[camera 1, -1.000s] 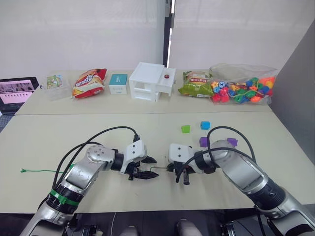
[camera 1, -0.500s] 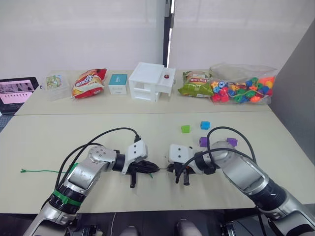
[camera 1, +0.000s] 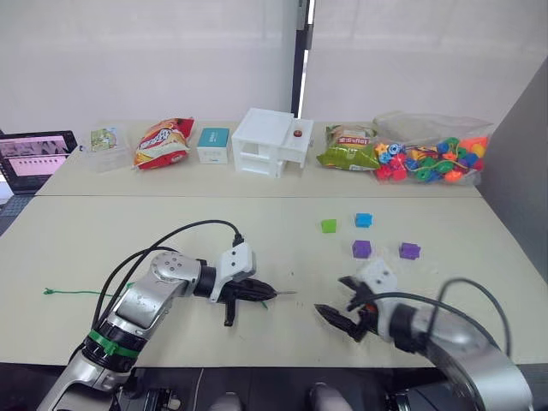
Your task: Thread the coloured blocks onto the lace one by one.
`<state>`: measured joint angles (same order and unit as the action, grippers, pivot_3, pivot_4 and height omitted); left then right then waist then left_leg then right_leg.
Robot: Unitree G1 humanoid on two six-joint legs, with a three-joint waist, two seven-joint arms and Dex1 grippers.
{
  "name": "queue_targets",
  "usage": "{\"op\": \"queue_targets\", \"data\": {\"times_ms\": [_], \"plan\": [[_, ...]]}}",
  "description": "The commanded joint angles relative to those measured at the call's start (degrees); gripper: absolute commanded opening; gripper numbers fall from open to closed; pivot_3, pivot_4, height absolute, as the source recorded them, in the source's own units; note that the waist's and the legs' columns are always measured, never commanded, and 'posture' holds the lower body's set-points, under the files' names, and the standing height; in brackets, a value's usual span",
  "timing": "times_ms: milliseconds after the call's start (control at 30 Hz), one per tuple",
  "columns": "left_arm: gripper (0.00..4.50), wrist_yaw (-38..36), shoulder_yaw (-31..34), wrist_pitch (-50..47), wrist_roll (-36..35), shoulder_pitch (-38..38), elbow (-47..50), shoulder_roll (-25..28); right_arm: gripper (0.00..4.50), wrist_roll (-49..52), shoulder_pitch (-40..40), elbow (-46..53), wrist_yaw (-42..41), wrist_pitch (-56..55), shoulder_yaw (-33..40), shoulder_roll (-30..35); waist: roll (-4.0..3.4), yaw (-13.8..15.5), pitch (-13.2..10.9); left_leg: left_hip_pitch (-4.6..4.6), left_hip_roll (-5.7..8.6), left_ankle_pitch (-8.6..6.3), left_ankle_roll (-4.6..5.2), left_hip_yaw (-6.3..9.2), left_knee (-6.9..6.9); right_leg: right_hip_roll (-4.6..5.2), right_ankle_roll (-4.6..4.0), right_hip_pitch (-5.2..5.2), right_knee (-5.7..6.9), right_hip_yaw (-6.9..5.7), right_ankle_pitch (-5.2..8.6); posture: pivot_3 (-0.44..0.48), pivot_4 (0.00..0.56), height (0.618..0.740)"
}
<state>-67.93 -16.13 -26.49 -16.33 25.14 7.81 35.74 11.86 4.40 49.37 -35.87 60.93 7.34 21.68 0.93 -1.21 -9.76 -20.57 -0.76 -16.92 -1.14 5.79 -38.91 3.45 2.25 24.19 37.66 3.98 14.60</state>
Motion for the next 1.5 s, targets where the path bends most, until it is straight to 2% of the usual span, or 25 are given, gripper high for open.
{"op": "queue_targets", "data": {"times_ms": [33, 133, 300, 667, 800, 933, 1133, 1267, 1400, 1500], "plan": [[0.0, -0.4, 1.2, 0.0, -1.5, 0.3, 1.4, 0.1, 4.47, -1.8, 5.5, 2.2, 8.2, -5.1, 11.0, -5.3, -0.01, 0.1, 0.0, 0.06, -0.01, 0.0, 0.0, 0.0, 0.0, 0.0, 0.0, -0.05, 0.02, -0.01, 0.0, 0.0, 0.15, 0.74], [0.0, -0.3, 0.9, -0.4, -1.9, 0.3, 2.0, -0.2, 4.47, -4.9, 6.5, -1.7, 14.0, -10.1, 12.7, -6.9, -0.01, -0.4, 0.0, 0.1, -0.01, 0.01, -0.01, -0.1, 0.01, 0.0, 0.02, -0.07, -0.04, 0.05, 0.01, 0.0, 0.15, 0.74], [0.0, 0.0, 0.3, -0.6, -2.2, 0.2, 3.1, -0.5, 4.47, -8.8, 0.6, -12.5, 22.7, -15.9, 11.0, -8.5, -0.02, -1.4, 0.0, 0.21, -0.05, 0.02, -0.03, -0.14, 0.1, -0.03, 0.01, -0.08, 0.02, 0.09, 0.01, 0.0, 0.15, 0.74], [0.0, 0.6, 1.1, -0.7, -2.3, 0.6, 2.9, -0.3, 4.47, -10.7, -16.7, -38.2, 33.6, -28.2, 9.3, -11.4, -0.07, -1.3, 0.0, 0.22, -0.02, 0.02, -0.04, -0.14, 0.12, 0.0, 0.0, -0.06, 0.15, 0.13, 0.0, 0.0, 0.15, 0.74], [0.0, 0.6, 1.2, -0.5, -2.2, 0.7, 2.3, -0.2, 4.47, -10.0, -19.4, -43.5, 35.3, -31.3, 9.9, -11.4, -0.08, -1.3, 0.0, 0.22, -0.02, 0.02, -0.03, -0.15, 0.16, 0.01, -0.01, -0.04, 0.11, 0.13, 0.0, 0.0, 0.15, 0.74], [0.0, 0.5, 1.2, -0.2, -2.0, 1.0, 1.4, -0.3, 3.32, -8.7, -20.1, -45.5, 35.9, -33.7, 10.8, -11.5, -0.08, -1.3, 0.0, 0.21, -0.01, 0.02, -0.03, -0.16, 0.17, 0.01, -0.01, -0.05, 0.1, 0.15, 0.0, 0.0, 0.15, 0.74], [0.0, 0.7, 0.8, 0.4, -1.7, 0.3, 1.3, -0.3, 1.21, -7.4, -20.3, -46.1, 35.4, -36.1, 10.2, -10.8, -0.08, -1.4, 0.0, 0.22, -0.02, 0.02, -0.03, -0.16, 0.17, 0.01, -0.01, -0.05, 0.11, 0.15, 0.0, 0.0, 0.15, 0.74], [0.0, 0.7, 0.7, 0.5, -1.7, 0.0, 1.4, -0.1, 1.17, -6.8, -18.6, -40.5, 34.3, -35.5, 8.9, -11.0, -0.09, -1.4, 0.0, 0.21, -0.02, 0.02, -0.03, -0.16, 0.17, 0.0, -0.01, -0.03, 0.12, 0.15, 0.0, 0.0, 0.15, 0.74], [0.0, 0.5, 0.8, 0.7, -1.7, -0.1, 1.3, 0.2, 1.17, -6.6, -12.0, -19.6, 35.2, -25.1, 4.8, -12.9, -0.19, -1.3, 0.0, 0.15, -0.03, 0.01, -0.02, -0.08, 0.17, -0.02, -0.01, 0.03, 0.16, 0.12, 0.0, 0.0, 0.15, 0.74], [0.0, 0.0, 0.7, 0.9, -1.8, 0.0, 0.9, 0.4, 1.17, -6.1, -10.1, -9.6, 36.1, -17.5, 2.4, -14.0, -0.19, -1.5, 0.0, 0.12, -0.02, 0.01, -0.02, -0.1, 0.14, -0.01, 0.0, 0.03, 0.14, 0.14, 0.0, 0.0, 0.15, 0.74]]}}
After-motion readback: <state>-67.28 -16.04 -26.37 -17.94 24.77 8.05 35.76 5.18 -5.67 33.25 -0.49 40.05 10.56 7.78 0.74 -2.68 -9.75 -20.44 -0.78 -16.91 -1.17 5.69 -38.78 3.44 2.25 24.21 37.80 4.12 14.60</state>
